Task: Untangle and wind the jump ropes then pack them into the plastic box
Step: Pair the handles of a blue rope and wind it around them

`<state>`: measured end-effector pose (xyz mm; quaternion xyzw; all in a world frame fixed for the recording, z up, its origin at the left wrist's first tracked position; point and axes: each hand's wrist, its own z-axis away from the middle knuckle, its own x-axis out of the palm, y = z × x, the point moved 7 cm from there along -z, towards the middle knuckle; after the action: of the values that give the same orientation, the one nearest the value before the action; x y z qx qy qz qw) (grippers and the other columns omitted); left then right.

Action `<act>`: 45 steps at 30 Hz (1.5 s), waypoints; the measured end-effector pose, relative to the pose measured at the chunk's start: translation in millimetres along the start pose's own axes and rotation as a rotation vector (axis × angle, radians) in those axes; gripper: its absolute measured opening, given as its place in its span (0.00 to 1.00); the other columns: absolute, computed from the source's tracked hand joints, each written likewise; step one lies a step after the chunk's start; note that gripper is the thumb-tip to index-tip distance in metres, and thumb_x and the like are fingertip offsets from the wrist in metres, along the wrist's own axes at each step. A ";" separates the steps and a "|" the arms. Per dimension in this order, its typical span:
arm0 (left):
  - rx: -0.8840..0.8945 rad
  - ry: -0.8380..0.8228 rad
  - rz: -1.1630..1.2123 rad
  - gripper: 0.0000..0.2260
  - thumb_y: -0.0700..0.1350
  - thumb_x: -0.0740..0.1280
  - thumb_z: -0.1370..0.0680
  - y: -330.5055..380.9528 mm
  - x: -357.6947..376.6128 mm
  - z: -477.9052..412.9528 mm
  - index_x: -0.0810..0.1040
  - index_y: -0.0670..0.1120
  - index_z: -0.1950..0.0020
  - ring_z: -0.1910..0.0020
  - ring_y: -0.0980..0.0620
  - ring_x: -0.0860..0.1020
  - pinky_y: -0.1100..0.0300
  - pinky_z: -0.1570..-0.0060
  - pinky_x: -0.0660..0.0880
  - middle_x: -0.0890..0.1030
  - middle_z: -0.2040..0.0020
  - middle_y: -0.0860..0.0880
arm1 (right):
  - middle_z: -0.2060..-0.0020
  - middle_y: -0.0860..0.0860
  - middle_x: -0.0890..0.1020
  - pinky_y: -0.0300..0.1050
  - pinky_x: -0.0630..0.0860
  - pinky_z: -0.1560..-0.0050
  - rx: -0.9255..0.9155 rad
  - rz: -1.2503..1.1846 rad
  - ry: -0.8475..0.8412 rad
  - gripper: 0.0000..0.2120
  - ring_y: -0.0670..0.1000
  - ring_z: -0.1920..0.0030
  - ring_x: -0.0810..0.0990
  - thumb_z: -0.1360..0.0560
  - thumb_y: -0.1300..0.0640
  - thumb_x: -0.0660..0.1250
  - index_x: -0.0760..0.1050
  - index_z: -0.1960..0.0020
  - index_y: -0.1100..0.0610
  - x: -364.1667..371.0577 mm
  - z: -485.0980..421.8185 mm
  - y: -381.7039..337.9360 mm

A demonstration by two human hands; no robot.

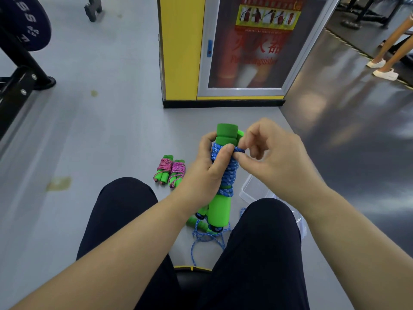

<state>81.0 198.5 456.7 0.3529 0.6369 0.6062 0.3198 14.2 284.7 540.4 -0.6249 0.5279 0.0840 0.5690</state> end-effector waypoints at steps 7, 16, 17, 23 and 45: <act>0.019 -0.031 0.085 0.12 0.59 0.60 0.26 17.4 1.5 3.2 0.67 0.60 0.43 0.64 0.65 0.79 0.71 0.63 0.73 0.80 0.61 0.58 | 0.72 0.55 0.72 0.45 0.66 0.69 -0.394 0.202 0.374 0.12 0.54 0.70 0.68 0.32 0.70 0.66 0.65 0.69 0.61 1.3 15.9 -28.1; 0.005 0.024 0.269 0.04 0.48 0.62 0.21 11.1 -15.1 1.9 0.71 0.58 0.51 0.59 0.62 0.81 0.67 0.57 0.76 0.82 0.63 0.61 | 0.55 0.48 0.84 0.40 0.76 0.60 -0.272 -0.012 0.373 0.02 0.49 0.60 0.82 0.26 0.63 0.67 0.78 0.55 0.60 15.6 36.3 -25.1; 0.019 0.032 0.266 0.05 0.51 0.64 0.25 9.5 -17.5 1.2 0.72 0.58 0.50 0.56 0.59 0.81 0.62 0.53 0.77 0.83 0.60 0.59 | 0.54 0.45 0.84 0.39 0.77 0.58 -0.204 -0.104 0.329 0.02 0.46 0.57 0.82 0.25 0.61 0.66 0.78 0.53 0.57 16.8 36.8 -21.6; 0.094 -0.053 0.230 0.20 0.57 0.62 0.33 16.5 -14.6 -0.7 0.69 0.52 0.44 0.56 0.51 0.79 0.52 0.53 0.76 0.80 0.56 0.52 | 0.63 0.45 0.78 0.32 0.71 0.62 0.126 -0.353 0.275 0.05 0.43 0.67 0.76 0.27 0.56 0.68 0.79 0.55 0.47 3.1 18.5 0.9; 0.232 -0.159 -0.301 0.16 0.58 0.58 0.28 16.0 -15.5 6.8 0.61 0.57 0.44 0.52 0.43 0.77 0.44 0.52 0.75 0.74 0.46 0.46 | 0.68 0.50 0.80 0.34 0.70 0.64 0.322 -0.173 -0.346 0.04 0.42 0.68 0.73 0.31 0.53 0.73 0.83 0.58 0.53 21.5 5.0 7.0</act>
<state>96.2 189.5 471.9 0.3349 0.7207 0.4446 0.4132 20.7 278.0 519.2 -0.5455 0.3737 0.0553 0.7482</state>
